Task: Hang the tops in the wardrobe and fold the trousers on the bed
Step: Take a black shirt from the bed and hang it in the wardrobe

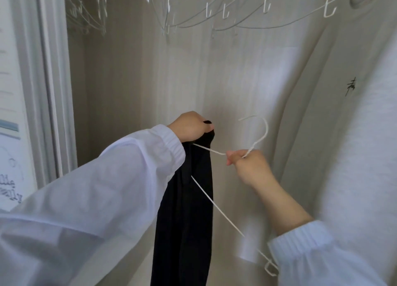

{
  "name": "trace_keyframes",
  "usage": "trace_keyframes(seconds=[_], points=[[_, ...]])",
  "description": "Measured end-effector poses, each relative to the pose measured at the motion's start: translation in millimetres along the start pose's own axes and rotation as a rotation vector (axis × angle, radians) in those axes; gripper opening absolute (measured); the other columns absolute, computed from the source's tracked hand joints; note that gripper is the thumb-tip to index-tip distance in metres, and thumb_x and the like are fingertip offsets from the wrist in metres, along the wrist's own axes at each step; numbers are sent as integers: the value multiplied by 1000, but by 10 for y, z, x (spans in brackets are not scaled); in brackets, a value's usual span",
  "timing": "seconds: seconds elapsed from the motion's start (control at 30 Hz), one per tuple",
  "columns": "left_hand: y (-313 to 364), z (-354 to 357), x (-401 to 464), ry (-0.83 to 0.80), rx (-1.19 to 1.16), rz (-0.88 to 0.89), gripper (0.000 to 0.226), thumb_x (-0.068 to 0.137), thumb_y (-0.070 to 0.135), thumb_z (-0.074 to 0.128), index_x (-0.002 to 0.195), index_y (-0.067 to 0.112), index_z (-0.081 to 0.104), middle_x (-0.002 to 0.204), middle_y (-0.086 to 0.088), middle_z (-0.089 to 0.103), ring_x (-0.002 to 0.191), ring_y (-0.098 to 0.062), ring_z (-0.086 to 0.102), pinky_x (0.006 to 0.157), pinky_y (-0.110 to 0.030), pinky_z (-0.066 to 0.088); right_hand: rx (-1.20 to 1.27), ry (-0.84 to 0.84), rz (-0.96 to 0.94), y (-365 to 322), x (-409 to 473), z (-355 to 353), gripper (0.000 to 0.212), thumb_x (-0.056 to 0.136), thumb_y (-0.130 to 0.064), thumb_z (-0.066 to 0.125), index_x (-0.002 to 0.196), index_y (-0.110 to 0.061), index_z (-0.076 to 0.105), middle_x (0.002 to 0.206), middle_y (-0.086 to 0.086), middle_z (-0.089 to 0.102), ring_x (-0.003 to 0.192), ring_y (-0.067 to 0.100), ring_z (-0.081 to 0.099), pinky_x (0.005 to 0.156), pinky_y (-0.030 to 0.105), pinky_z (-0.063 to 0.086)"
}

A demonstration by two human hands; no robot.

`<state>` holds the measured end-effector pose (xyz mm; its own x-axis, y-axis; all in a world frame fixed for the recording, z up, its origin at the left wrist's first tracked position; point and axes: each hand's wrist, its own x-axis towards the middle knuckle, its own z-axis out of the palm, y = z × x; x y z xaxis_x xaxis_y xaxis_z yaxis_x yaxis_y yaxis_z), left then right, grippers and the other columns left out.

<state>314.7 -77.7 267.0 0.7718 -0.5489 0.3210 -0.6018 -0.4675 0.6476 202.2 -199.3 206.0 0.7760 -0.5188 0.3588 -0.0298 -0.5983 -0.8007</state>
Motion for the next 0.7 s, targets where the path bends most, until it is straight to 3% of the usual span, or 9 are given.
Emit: trace_keyframes(seconds=[0.07,0.17,0.23,0.27,0.33,0.4,0.53,0.63,0.7], points=[[78,30,-27,-27,-27,45,27,92,30,56,90,5,65,84,-10,57,77,-20,53,73,-28,40,28,-45,32,-18,-47,202,36,93,-23,51,58,-18,57,84,-5,61,60,12,51,52,15,40],[131,105,-45,-76,-67,63,32,90,33,59,99,3,67,85,-10,57,78,-19,53,74,-30,40,73,-120,41,-51,-105,368,33,96,-23,46,66,-15,56,76,7,60,57,12,47,46,13,35],[118,73,-75,-103,-74,67,37,90,34,59,99,-1,67,85,-9,59,77,-19,54,74,-28,41,176,-154,90,-51,-101,397,28,95,-15,45,71,-13,59,98,-2,64,76,9,55,57,17,38],[84,22,-88,-105,-30,71,39,90,34,58,99,-3,67,84,-9,60,77,-18,55,73,-26,43,235,-162,142,-60,-88,366,26,94,-11,47,71,-13,59,97,-10,60,82,7,55,59,17,38],[-40,-117,-88,-68,181,89,36,93,34,55,100,2,68,85,-7,63,77,-16,56,69,-23,43,338,-153,221,-56,-53,238,27,91,-13,51,65,-18,58,67,-18,57,58,2,52,47,15,33],[-146,-204,-100,0,408,110,30,95,34,50,104,12,69,92,-5,64,84,-17,57,69,-24,42,430,-154,175,-39,5,77,31,94,-20,50,64,-17,55,35,-13,37,28,2,31,31,15,21],[-86,-70,-149,205,653,337,29,97,30,44,100,11,66,86,1,46,87,-26,56,68,-30,36,574,-214,188,-99,37,74,29,96,-12,43,68,-11,51,32,-10,22,25,3,16,31,11,11],[63,54,-174,283,564,467,26,95,21,46,106,10,66,94,-3,51,87,-24,55,67,-26,32,593,-283,303,-85,-33,381,29,96,-10,39,70,-12,52,34,-9,27,26,4,21,29,14,17],[67,70,-180,192,462,482,24,94,19,49,106,10,68,94,-2,54,87,-19,55,69,-25,36,682,-287,313,-74,-45,511,28,97,-10,36,73,-12,51,40,-7,33,34,5,30,35,16,24]])
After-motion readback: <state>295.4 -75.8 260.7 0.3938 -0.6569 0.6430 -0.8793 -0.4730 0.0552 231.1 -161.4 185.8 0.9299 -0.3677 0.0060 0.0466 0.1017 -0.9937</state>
